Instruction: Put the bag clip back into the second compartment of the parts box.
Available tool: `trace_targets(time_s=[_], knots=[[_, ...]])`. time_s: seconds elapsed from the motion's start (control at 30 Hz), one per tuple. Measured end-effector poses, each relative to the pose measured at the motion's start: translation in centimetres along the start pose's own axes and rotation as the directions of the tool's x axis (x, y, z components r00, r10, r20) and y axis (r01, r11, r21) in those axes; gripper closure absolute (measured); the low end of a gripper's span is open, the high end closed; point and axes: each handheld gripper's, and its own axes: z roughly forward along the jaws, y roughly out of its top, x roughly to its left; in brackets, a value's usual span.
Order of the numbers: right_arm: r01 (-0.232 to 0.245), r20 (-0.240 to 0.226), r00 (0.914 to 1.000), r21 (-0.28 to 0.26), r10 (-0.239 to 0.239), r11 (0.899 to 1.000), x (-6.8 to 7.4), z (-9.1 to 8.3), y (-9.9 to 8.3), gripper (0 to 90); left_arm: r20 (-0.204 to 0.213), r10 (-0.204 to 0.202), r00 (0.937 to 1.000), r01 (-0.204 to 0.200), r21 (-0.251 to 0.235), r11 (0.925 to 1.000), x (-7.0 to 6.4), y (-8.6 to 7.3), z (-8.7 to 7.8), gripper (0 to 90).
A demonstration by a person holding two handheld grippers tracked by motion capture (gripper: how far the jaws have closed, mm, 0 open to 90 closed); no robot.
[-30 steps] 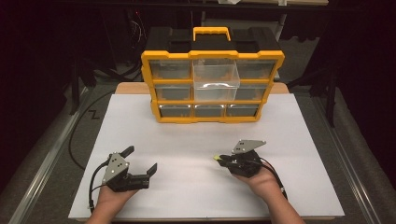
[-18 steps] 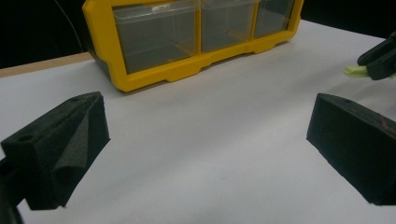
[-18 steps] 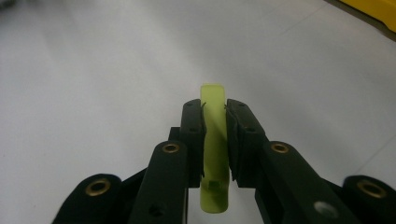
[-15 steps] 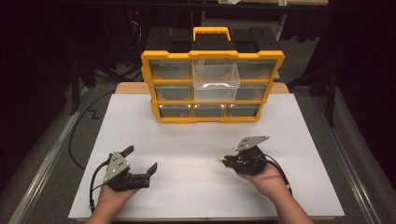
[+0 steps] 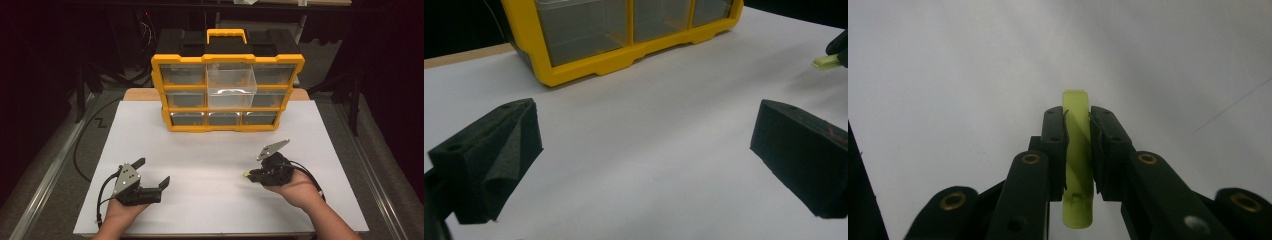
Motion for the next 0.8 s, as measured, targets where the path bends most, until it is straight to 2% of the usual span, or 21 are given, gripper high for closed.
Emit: trace_targets(time_s=[0.2,0.3,0.47,0.8], knots=[[0.024,-0.02,0.9995,0.057,-0.023,0.998,0.0,-0.8,0.4,78.9,0.0,-0.001,1.0,0.001,0.002,1.0,0.0,0.0,-0.1,1.0],[0.028,-0.027,0.9993,0.07,-0.026,0.997,-0.1,-1.1,0.6,78.9,0.006,-0.008,1.0,0.008,0.008,0.9999,0.0,0.0,-0.1,1.0],[0.041,-0.039,0.9985,0.094,-0.037,0.995,-0.2,-2.1,1.2,78.9,0.002,0.003,1.0,-0.003,-0.021,0.9998,-0.1,-0.2,-0.1,0.5],[0.064,-0.057,0.9967,0.126,-0.057,0.99,-0.4,-4.5,2.8,78.9,0.011,0.001,0.9999,-0.001,-0.035,0.9994,-0.2,-0.2,-0.2,0.4]])
